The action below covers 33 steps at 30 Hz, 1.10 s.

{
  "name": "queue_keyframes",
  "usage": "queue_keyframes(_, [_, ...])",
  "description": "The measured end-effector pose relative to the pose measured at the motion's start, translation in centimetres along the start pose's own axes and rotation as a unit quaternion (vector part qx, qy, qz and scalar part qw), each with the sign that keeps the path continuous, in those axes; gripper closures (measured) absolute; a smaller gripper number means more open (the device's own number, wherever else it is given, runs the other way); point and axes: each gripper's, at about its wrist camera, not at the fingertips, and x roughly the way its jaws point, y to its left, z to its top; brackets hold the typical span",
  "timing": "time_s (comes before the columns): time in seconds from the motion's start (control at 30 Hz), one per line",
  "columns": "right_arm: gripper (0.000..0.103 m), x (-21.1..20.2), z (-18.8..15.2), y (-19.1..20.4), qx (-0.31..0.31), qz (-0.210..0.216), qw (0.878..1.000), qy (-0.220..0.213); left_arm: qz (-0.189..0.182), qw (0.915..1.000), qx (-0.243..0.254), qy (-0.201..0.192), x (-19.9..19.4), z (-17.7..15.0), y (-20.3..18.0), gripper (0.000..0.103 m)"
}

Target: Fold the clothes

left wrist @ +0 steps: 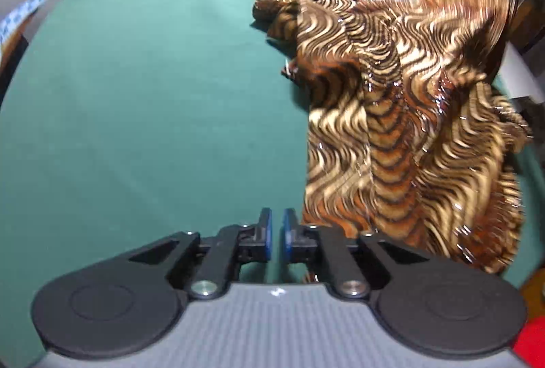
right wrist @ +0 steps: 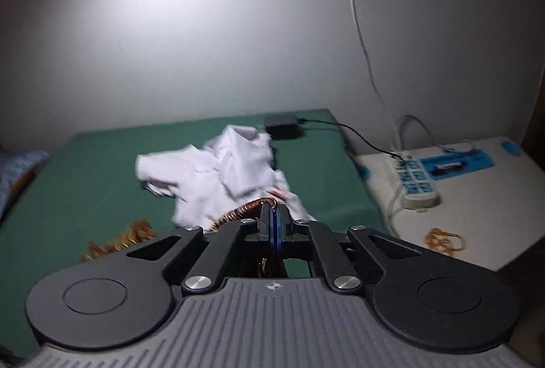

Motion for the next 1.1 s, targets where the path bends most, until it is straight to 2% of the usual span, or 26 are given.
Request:
queue_keyframes(0.03, [0.097, 0.5, -0.9, 0.0, -0.030, -0.026, 0.999, 0.018, -0.004, 1.0000, 0.004, 0.003, -0.4, -0.5, 0.2, 0.088])
queue_keyframes(0.07, [0.096, 0.5, -1.8, -0.1, -0.058, -0.034, 0.998, 0.020, -0.007, 0.9999, 0.010, 0.007, -0.7, -0.7, 0.4, 0.078])
queue_keyframes(0.1, [0.091, 0.2, -2.3, -0.3, -0.074, -0.019, 0.997, 0.013, -0.010, 0.9996, 0.021, 0.014, -0.8, -0.8, 0.5, 0.073])
queue_keyframes(0.13, [0.072, -0.2, -2.4, -0.3, -0.078, 0.011, 0.997, 0.008, -0.014, 0.9990, 0.034, 0.024, -0.9, -0.8, 0.0, 0.073])
queue_keyframes(0.2, [0.046, -0.8, -1.6, 0.4, -0.071, 0.094, 0.993, 0.002, -0.027, 0.9970, 0.058, 0.043, -0.7, -0.7, -0.4, 0.073])
queue_keyframes(0.23, [0.044, -0.9, -1.1, 1.1, -0.071, 0.125, 0.990, -0.005, -0.033, 0.9959, 0.067, 0.051, -0.7, -0.9, -0.6, 0.072])
queue_keyframes(0.27, [0.044, -0.9, -0.7, 1.8, -0.073, 0.153, 0.986, -0.011, -0.036, 0.9950, 0.073, 0.057, -0.7, -1.4, -0.9, 0.066])
queue_keyframes(0.3, [0.044, -0.5, -0.7, 3.1, -0.088, 0.176, 0.980, -0.005, -0.040, 0.9941, 0.079, 0.063, -0.7, -1.9, -1.3, 0.056])
queue_keyframes(0.33, [0.046, 0.1, -0.9, 4.6, -0.108, 0.198, 0.974, 0.004, -0.043, 0.9934, 0.083, 0.067, -0.7, -2.2, -1.7, 0.052])
queue_keyframes(0.37, [0.047, 0.6, -1.1, 6.0, -0.127, 0.220, 0.967, 0.014, -0.045, 0.9932, 0.084, 0.068, -0.5, -2.2, -2.2, 0.045])
queue_keyframes(0.47, [0.049, 2.3, -1.6, 10.4, -0.185, 0.284, 0.940, 0.043, -0.053, 0.9925, 0.085, 0.071, 0.0, -2.2, -3.6, 0.041])
queue_keyframes(0.6, [0.051, 4.5, -2.8, 13.8, -0.237, 0.311, 0.918, 0.067, -0.067, 0.9929, 0.071, 0.068, -0.6, -2.6, -3.7, 0.040])
queue_keyframes(0.67, [0.081, 5.7, -3.0, 14.4, -0.245, 0.304, 0.917, 0.085, -0.055, 0.9942, 0.062, 0.069, -0.8, -2.9, -3.4, 0.040])
queue_keyframes(0.7, [0.100, 6.2, -3.1, 14.6, -0.249, 0.298, 0.917, 0.094, -0.047, 0.9948, 0.056, 0.071, -0.9, -3.1, -3.3, 0.044])
queue_keyframes(0.77, [0.102, 6.0, -2.6, 13.7, -0.222, 0.297, 0.925, 0.085, -0.032, 0.9962, 0.052, 0.063, -0.7, -2.9, -3.4, 0.050])
queue_keyframes(0.83, [0.102, 5.0, -1.4, 11.7, -0.166, 0.318, 0.931, 0.068, -0.006, 0.9969, 0.059, 0.052, -0.2, -2.1, -4.3, 0.070])
queue_keyframes(0.87, [0.101, 4.4, -0.7, 10.5, -0.131, 0.332, 0.932, 0.058, 0.005, 0.9971, 0.060, 0.046, 0.0, -1.6, -4.6, 0.085])
queue_keyframes(0.9, [0.101, 3.5, 0.1, 9.3, -0.097, 0.346, 0.932, 0.042, 0.010, 0.9976, 0.056, 0.040, 0.2, -1.1, -4.7, 0.093])
queue_keyframes(0.97, [0.101, 1.6, 1.6, 6.8, -0.034, 0.370, 0.928, 0.007, 0.019, 0.9987, 0.042, 0.022, 0.5, 0.0, -4.6, 0.102])
queue_keyframes(1.1, [0.101, -2.8, 4.4, 2.7, 0.057, 0.385, 0.919, -0.069, 0.054, 0.9974, 0.020, -0.043, -0.7, 3.3, -3.5, 0.103])
